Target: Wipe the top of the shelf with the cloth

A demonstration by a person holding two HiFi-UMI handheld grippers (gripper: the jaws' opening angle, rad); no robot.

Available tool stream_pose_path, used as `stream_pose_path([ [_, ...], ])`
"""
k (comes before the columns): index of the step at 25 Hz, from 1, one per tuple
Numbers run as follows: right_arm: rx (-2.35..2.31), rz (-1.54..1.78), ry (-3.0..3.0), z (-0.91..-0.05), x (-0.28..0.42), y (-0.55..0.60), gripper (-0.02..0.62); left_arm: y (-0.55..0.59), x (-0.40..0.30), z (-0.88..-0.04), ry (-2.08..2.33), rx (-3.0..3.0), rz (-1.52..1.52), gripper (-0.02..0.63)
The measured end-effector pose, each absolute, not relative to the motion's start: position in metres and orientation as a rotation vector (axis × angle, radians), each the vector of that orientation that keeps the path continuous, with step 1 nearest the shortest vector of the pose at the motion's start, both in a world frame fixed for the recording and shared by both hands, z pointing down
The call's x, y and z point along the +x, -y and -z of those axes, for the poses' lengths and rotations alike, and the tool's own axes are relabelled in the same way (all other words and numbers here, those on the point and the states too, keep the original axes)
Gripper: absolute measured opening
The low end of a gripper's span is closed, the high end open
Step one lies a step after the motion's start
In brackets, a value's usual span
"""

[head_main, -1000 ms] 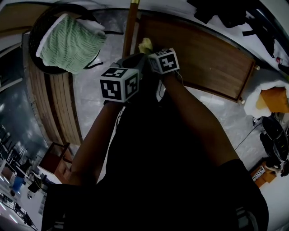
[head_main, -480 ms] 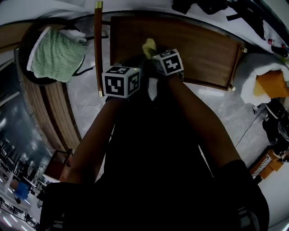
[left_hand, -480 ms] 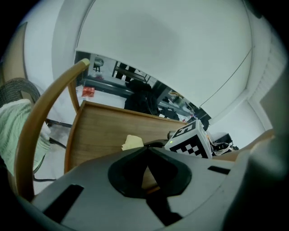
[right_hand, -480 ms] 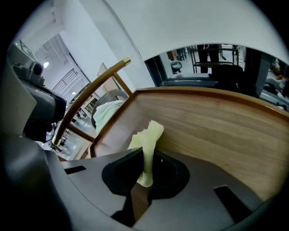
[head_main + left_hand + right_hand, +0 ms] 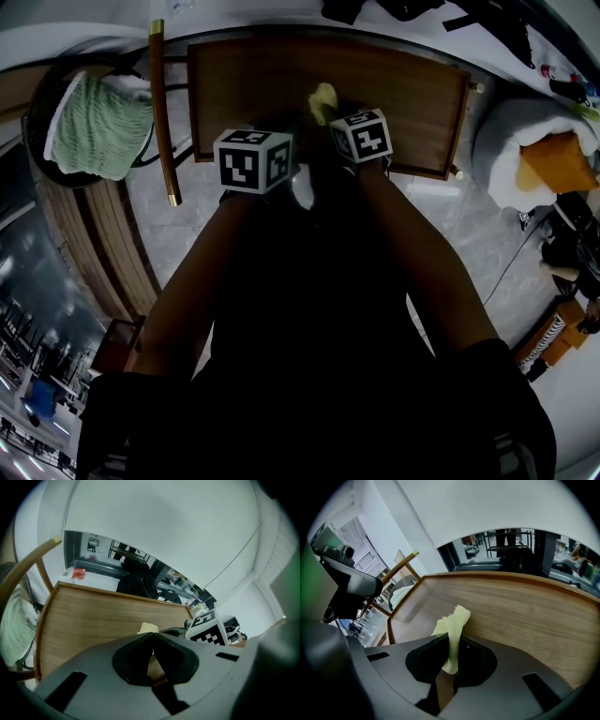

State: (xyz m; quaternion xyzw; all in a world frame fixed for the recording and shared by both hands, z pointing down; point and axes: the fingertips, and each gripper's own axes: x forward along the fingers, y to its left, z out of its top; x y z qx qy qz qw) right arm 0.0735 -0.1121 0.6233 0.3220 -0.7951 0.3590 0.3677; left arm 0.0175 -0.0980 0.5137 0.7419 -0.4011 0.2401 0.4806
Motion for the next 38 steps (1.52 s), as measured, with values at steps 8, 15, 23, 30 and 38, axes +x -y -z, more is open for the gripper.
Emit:
stream_pose_path([
  [8, 0.922, -0.922, 2.004, -0.621, 0.148, 0.116, 0.049, 0.106, 0.084, -0.524, 0.903, 1.84, -0.612, 0.011],
  [15, 1.031, -0.932, 1.935, -0.615, 0.222, 0.114, 0.049, 0.112, 0.132, -0.525, 0.844, 1.882, -0.626, 0.011],
  [23, 1.181, -0.964, 1.825, -0.611, 0.295, 0.11, 0.049, 0.119, 0.165, -0.525, 0.801, 1.912, -0.61, 0.011],
  [30, 1.322, -0.906, 1.633, -0.605, 0.349, 0.107, 0.049, 0.121, 0.16, -0.52, 0.812, 1.915, -0.579, 0.011],
  [38, 1.46, -0.889, 1.467, -0.59, 0.38, 0.11, 0.048, 0.122, 0.102, -0.51, 0.891, 1.886, -0.506, 0.011],
])
